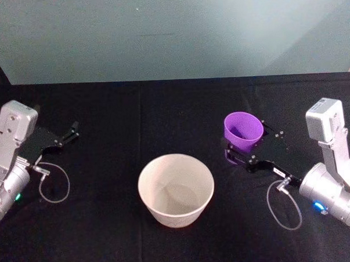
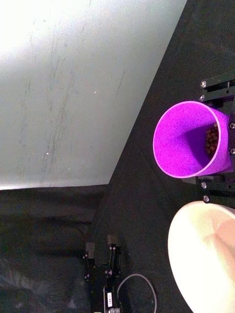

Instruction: Pick up the cup and pour the mung beans from the cup into the bowl.

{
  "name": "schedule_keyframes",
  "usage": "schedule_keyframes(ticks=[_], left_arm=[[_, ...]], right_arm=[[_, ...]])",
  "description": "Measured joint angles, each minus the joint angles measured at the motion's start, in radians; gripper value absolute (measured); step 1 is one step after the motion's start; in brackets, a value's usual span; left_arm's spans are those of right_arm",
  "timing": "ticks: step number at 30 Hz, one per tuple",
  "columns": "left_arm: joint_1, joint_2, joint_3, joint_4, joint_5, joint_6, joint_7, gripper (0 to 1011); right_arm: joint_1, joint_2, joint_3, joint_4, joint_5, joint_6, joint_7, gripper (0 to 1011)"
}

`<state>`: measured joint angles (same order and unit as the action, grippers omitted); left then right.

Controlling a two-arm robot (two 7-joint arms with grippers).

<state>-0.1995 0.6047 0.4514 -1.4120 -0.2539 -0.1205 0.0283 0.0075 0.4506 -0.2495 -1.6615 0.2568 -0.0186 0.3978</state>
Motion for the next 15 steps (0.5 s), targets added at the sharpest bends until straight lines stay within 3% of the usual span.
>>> schedule_keyframes(ticks=[15], left_arm=[[0.000, 0.000, 0.000, 0.000, 0.000, 0.000, 0.000, 1000]], right_arm=[[0.000, 0.000, 0.000, 0.000, 0.000, 0.000, 0.000, 734]])
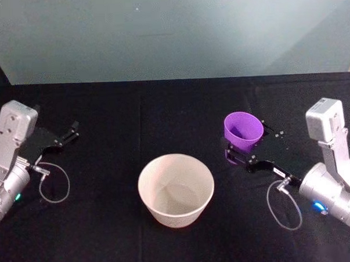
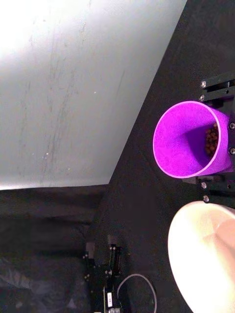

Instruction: Pick up the cup and pour the mung beans from the cup into the bowl.

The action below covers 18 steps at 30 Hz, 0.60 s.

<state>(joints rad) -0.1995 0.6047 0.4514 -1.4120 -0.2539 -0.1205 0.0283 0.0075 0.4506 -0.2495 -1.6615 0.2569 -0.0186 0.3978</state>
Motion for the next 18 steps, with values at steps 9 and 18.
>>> schedule_keyframes(ticks=[9, 18], left_arm=[[0.000, 0.000, 0.000, 0.000, 0.000, 0.000, 0.000, 1000], [0.000, 0.000, 0.000, 0.000, 0.000, 0.000, 0.000, 1000]], right_arm=[[0.000, 0.000, 0.000, 0.000, 0.000, 0.000, 0.000, 734], [0.000, 0.000, 0.000, 0.000, 0.000, 0.000, 0.000, 734]])
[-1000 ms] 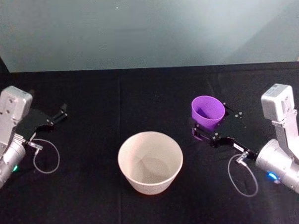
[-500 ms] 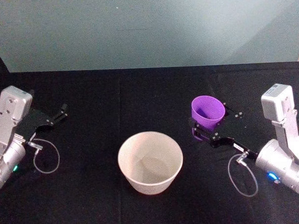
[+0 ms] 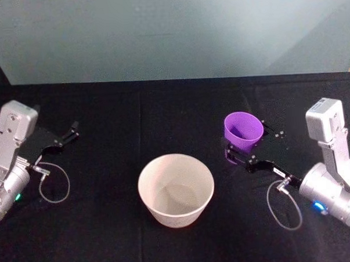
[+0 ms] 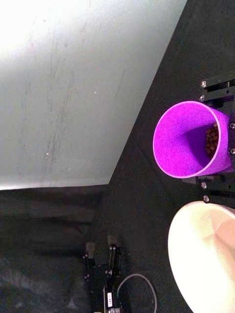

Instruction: Pick up the cup and pour the mung beans from the cup into the bowl.

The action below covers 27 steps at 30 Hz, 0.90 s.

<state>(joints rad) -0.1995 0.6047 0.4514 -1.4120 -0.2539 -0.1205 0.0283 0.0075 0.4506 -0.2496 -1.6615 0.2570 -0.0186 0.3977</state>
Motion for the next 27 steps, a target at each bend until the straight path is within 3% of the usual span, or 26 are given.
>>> schedule_keyframes(ticks=[24, 27], left_arm=[[0.000, 0.000, 0.000, 0.000, 0.000, 0.000, 0.000, 1000], [0.000, 0.000, 0.000, 0.000, 0.000, 0.000, 0.000, 1000]], right_arm=[[0.000, 0.000, 0.000, 0.000, 0.000, 0.000, 0.000, 734], [0.002, 0.004, -0.009, -0.005, -0.019, 0.005, -0.006, 734]])
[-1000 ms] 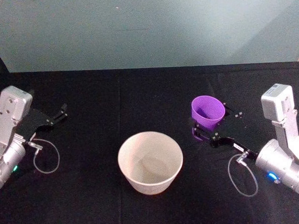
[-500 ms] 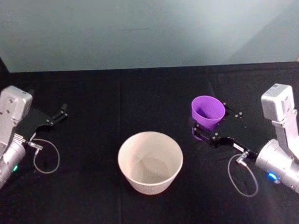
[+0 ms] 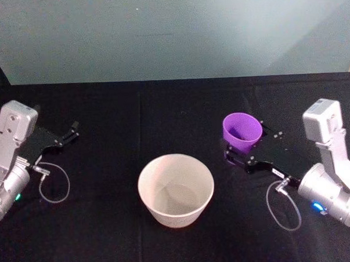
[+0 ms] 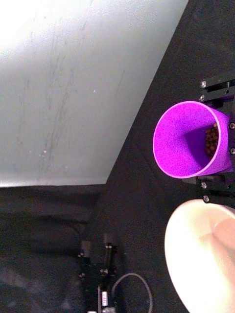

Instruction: Pick up the cup and pour the mung beans from the cup into the bowl.

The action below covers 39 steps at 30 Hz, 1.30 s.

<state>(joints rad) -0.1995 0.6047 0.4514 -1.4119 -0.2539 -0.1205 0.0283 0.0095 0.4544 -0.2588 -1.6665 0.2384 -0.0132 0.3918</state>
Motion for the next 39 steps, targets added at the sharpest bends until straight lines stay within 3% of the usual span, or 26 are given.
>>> schedule_keyframes(ticks=[11, 19, 39], left_arm=[[0.000, 0.000, 0.000, 0.000, 0.000, 0.000, 0.000, 1000], [0.000, 0.000, 0.000, 0.000, 0.000, 0.000, 0.000, 1000], [0.000, 0.000, 0.000, 0.000, 0.000, 0.000, 0.000, 1000]], right_arm=[[0.025, 0.020, -0.062, -0.053, -0.156, 0.032, -0.041, 734], [0.059, 0.034, -0.120, -0.083, -0.314, 0.071, -0.049, 734], [0.129, 0.049, -0.239, -0.135, -0.649, 0.175, -0.039, 735]])
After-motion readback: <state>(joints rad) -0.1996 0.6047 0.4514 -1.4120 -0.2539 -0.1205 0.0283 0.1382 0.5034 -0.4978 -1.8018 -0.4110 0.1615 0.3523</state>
